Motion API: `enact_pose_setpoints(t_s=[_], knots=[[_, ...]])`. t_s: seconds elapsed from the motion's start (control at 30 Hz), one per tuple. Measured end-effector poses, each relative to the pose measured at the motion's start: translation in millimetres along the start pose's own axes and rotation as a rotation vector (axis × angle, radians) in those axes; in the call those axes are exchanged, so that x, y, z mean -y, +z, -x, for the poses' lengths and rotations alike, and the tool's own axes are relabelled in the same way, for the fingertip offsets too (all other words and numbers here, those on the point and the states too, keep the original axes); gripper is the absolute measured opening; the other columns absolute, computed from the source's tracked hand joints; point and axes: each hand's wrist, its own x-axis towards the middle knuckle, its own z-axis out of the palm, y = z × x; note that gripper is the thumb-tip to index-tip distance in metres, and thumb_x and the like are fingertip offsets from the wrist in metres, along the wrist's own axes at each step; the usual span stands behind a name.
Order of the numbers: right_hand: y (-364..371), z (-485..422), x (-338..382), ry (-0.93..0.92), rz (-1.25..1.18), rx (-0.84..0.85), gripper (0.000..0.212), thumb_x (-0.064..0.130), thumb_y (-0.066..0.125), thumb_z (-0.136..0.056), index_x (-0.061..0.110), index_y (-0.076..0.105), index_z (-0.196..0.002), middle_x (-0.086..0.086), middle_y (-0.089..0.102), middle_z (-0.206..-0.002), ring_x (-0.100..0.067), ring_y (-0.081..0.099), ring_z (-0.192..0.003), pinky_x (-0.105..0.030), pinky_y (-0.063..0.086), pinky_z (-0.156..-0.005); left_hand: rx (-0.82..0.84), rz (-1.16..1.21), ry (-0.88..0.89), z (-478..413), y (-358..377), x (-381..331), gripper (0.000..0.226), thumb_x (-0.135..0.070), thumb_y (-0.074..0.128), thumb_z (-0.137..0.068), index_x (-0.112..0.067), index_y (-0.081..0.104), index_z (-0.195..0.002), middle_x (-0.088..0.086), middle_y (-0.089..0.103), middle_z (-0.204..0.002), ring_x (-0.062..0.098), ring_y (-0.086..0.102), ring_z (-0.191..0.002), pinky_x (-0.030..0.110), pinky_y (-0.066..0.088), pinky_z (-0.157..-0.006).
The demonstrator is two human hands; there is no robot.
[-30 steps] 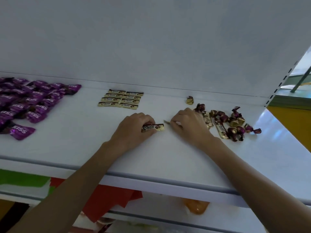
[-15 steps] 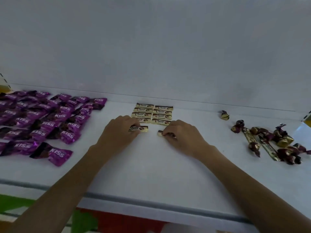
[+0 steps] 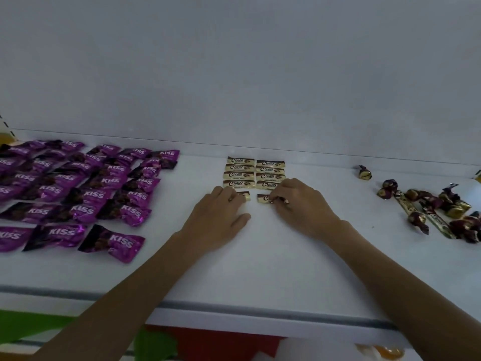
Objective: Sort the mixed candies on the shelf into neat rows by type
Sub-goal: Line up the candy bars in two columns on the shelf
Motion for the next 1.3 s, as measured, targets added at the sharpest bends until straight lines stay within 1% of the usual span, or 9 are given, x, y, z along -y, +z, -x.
enact_pose_setpoints(t_s=[0.13,0.37,0.53,0.63,0.73,0.87,1.03,1.13,1.3], knots=[[1,-1,3,0.056,0.01,-0.004,0.023,0.015,0.048,-0.09,0.017,0.062,-0.108,-0.002,0.059,-0.111,-0.021,0.049,-0.11,-0.03,0.042,-0.076,0.016,-0.011,0.001,-6,5,1,0.058,-0.052,0.025,-0.089,-0.016,0.045,-0.13,0.0,0.047,-0.131,0.02,0.039,-0.12,0.029,0.036,-0.094],[4,-5,8,0.08,0.034,-0.009,0.023,0.018,0.046,-0.091,0.019,0.062,-0.108,-0.001,0.059,-0.113,-0.021,0.048,-0.11,-0.029,0.04,-0.075,0.058,0.049,0.016,-8,1,4,0.044,-0.038,0.041,-0.094,-0.018,0.042,-0.132,-0.004,0.039,-0.136,0.013,0.028,-0.128,0.029,0.037,-0.095],[4,-6,7,0.076,0.021,-0.017,0.022,0.016,0.046,-0.091,0.018,0.062,-0.105,-0.002,0.059,-0.111,-0.022,0.049,-0.108,-0.032,0.042,-0.074,0.03,0.052,0.019,-8,2,5,0.042,-0.039,0.039,-0.094,-0.017,0.045,-0.129,-0.003,0.04,-0.133,0.014,0.032,-0.125,0.027,0.036,-0.093],[2,-4,6,0.066,-0.002,-0.038,0.024,0.013,0.047,-0.09,0.015,0.062,-0.107,-0.004,0.06,-0.111,-0.023,0.05,-0.109,-0.033,0.044,-0.075,-0.008,0.058,0.042,-7,-1,3,0.056,-0.045,0.028,-0.084,-0.01,0.058,-0.117,0.005,0.054,-0.12,0.025,0.048,-0.114,0.033,0.042,-0.089],[-5,-2,-1,0.091,-0.006,-0.074,0.027,0.012,0.048,-0.089,0.015,0.06,-0.113,-0.004,0.059,-0.116,-0.023,0.05,-0.112,-0.033,0.043,-0.078,-0.059,0.082,0.072,-13,0,-2,0.053,-0.041,0.032,-0.082,-0.008,0.064,-0.108,0.008,0.06,-0.111,0.028,0.055,-0.105,0.037,0.046,-0.086],[-23,10,-27,0.155,-0.014,-0.105,0.032,0.01,0.047,-0.088,0.017,0.058,-0.117,-0.001,0.057,-0.119,-0.019,0.049,-0.113,-0.03,0.041,-0.078,-0.105,0.13,0.134,-28,-1,-31,0.045,-0.037,0.04,-0.084,-0.009,0.063,-0.109,0.007,0.058,-0.115,0.019,0.046,-0.111,0.035,0.044,-0.09],[-49,49,-75,0.242,0.014,-0.152,0.031,0.009,0.05,-0.086,0.014,0.06,-0.115,-0.002,0.059,-0.118,-0.02,0.055,-0.108,-0.033,0.047,-0.077,-0.054,0.175,0.215,-58,10,-90,0.054,-0.046,0.029,-0.086,-0.015,0.058,-0.119,0.001,0.055,-0.117,0.019,0.048,-0.112,0.033,0.041,-0.094],[-68,77,-112,0.295,0.068,-0.16,0.031,0.008,0.051,-0.086,0.013,0.061,-0.114,-0.004,0.06,-0.116,-0.021,0.055,-0.108,-0.035,0.048,-0.079,0.017,0.208,0.252,-79,23,-135,0.039,-0.036,0.04,-0.095,-0.018,0.05,-0.128,-0.001,0.05,-0.126,0.017,0.042,-0.118,0.031,0.036,-0.098],[-95,108,-168,0.367,0.117,-0.202,0.026,0.007,0.048,-0.087,0.011,0.064,-0.108,-0.007,0.064,-0.107,-0.027,0.056,-0.104,-0.036,0.047,-0.079,0.064,0.243,0.288,-108,38,-200,0.036,-0.027,0.035,-0.098,-0.019,0.046,-0.131,-0.002,0.048,-0.132,0.015,0.04,-0.12,0.028,0.034,-0.098]])
